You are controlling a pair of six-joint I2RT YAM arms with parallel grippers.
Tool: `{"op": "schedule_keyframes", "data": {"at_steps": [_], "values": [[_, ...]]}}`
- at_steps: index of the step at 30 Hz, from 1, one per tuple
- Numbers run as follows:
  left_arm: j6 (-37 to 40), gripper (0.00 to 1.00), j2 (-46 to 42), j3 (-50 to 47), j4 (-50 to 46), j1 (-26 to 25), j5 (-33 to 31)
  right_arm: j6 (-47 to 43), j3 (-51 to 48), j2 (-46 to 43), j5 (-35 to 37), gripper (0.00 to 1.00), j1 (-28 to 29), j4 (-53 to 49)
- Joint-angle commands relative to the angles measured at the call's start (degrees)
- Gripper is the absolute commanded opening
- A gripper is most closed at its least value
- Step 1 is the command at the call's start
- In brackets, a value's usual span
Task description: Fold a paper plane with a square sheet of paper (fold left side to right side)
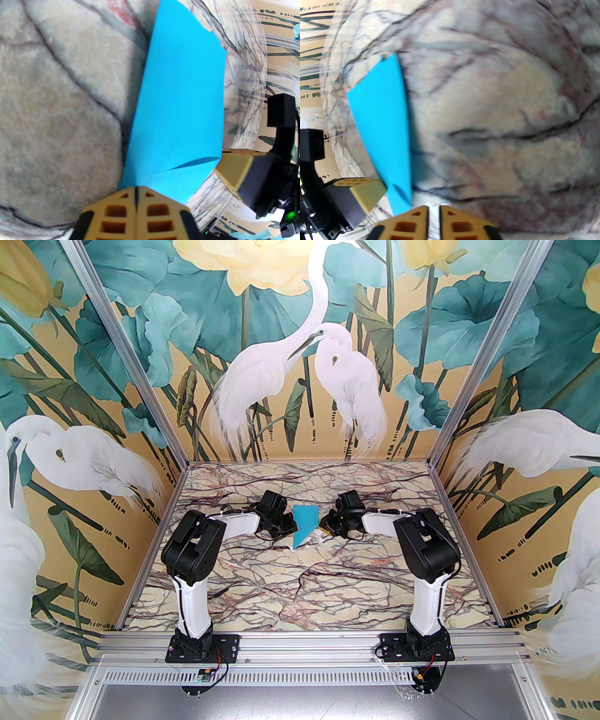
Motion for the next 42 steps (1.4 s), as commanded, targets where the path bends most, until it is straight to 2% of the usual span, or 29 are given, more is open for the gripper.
{"op": "schedule_keyframes", "data": {"at_steps": [1,4,12,18,20,22,42], "values": [[-0.3,0.05,2.8,-0.1,-2.9,0.1,-0.6,0.6,-0.6,1.1,0.3,0.1,-0.2,0.8],[-0.3,0.05,2.8,-0.1,-2.9,0.1,-0.5,1.6,-0.9,2.1,-1.7,0.03,-0.2,4.1],[-0.2,0.05,3.0,-0.2,-2.9,-0.1,-0.2,6.9,-2.0,5.5,-6.1,0.04,-0.2,15.6],[-0.1,0.05,3.2,0.5,-3.6,-0.3,-0.5,8.4,-3.4,5.2,-9.1,0.19,-0.3,22.3],[0.0,0.05,3.3,0.6,-3.8,-0.3,-0.5,8.7,-3.9,4.9,-9.7,0.2,-0.2,24.1],[0.0,0.05,3.3,0.7,-3.8,-0.4,-0.5,8.7,-3.9,4.9,-10.1,0.24,-0.2,24.7],[0.0,0.05,3.5,0.7,-3.8,-0.8,0.1,7.5,2.1,9.2,-11.5,0.35,2.4,22.6]]}}
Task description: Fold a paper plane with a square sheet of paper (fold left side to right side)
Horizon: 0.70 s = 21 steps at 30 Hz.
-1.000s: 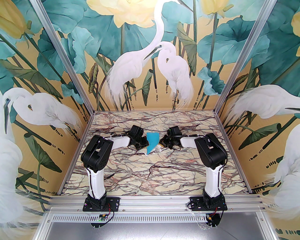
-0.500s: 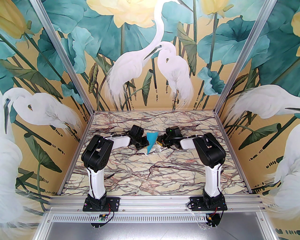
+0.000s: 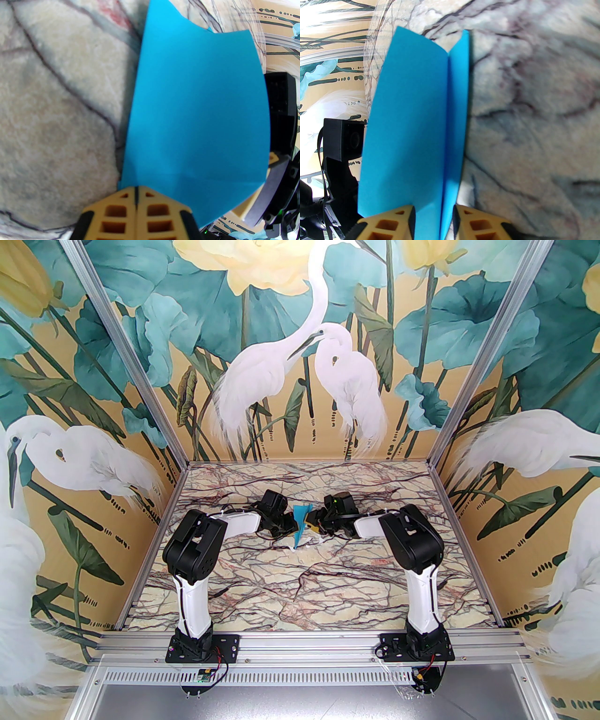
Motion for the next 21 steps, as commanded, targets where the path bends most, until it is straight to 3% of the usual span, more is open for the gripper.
{"op": "schedule_keyframes", "data": {"at_steps": [1,21], "values": [[0.0,0.05,2.9,0.1,-3.8,-0.6,-0.2,-0.8,2.0,1.9,-0.5,0.35,0.4,-1.0],[0.1,0.04,3.5,0.3,-3.9,-0.8,0.4,-2.5,0.6,-0.8,-0.3,0.46,0.0,2.0]]}}
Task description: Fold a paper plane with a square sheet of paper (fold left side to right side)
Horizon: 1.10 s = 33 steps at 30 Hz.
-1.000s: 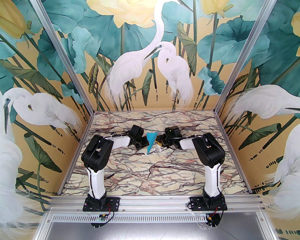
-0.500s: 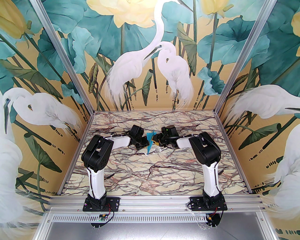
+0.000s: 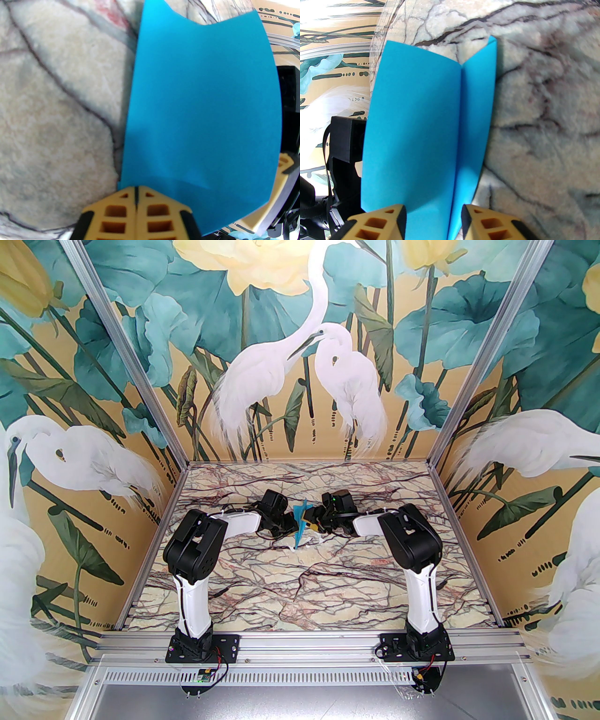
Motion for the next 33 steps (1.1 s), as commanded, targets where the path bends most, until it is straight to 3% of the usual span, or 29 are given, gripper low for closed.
{"op": "schedule_keyframes", "data": {"at_steps": [1,8,20,33], "values": [[0.2,0.04,3.2,-0.1,-3.8,-0.8,0.1,-0.9,-0.8,-1.3,0.7,0.47,-0.2,2.3],[0.2,0.04,3.3,-0.1,-3.8,-0.8,0.2,0.1,-1.6,-0.9,-0.6,0.49,-0.4,5.1],[0.2,0.04,3.1,-0.1,-3.6,-0.9,0.2,-4.6,3.4,1.8,2.1,0.46,-0.1,-7.7],[-0.4,0.05,0.5,-0.4,-3.4,-0.5,-0.6,-7.4,7.0,3.6,4.9,0.44,0.8,-14.6]]}}
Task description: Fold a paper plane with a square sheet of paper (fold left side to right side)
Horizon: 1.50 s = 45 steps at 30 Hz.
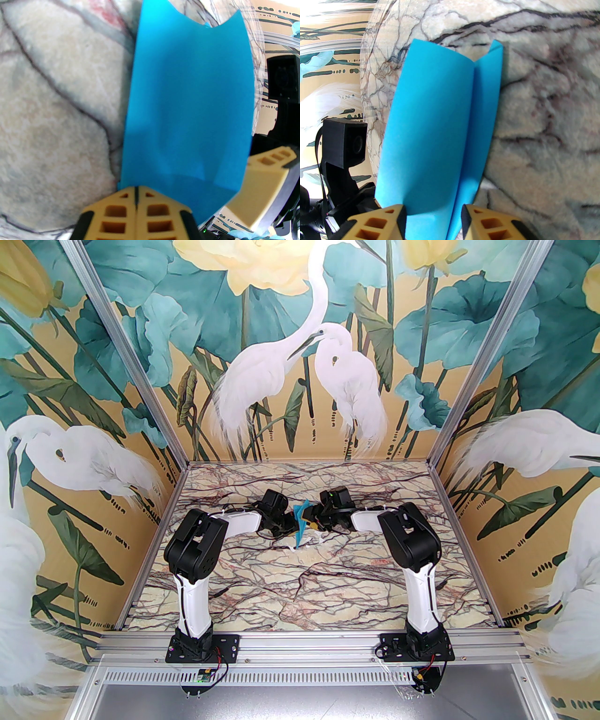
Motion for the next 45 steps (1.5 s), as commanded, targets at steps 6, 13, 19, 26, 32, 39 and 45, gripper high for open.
{"op": "schedule_keyframes", "data": {"at_steps": [6,13,19,26,32,39,45], "values": [[-2.7,0.08,-2.8,-2.5,-0.6,0.8,0.3,-3.5,2.7,3.2,4.7,0.41,0.7,-6.6],[-4.6,0.13,-5.3,-3.8,1.7,2.2,1.5,-4.4,4.0,3.9,5.1,0.41,1.0,-8.6],[-5.8,0.16,-7.0,-5.3,4.8,3.8,2.8,-4.9,4.9,4.2,5.2,0.4,1.3,-9.5],[-11.0,0.21,-7.6,-9.2,17.5,6.2,8.0,-5.3,5.2,4.2,5.4,0.4,1.4,-10.3],[-14.5,0.23,-6.1,-11.3,26.2,6.5,11.7,-5.2,5.3,4.2,5.4,0.41,1.5,-10.4],[-16.6,0.22,-3.5,-12.4,32.1,6.5,14.6,-5.1,5.3,4.1,5.3,0.41,1.4,-10.3],[-16.0,0.22,-3.3,-13.8,32.2,6.4,14.0,-4.9,5.4,4.1,5.4,0.41,1.5,-10.2]]}}
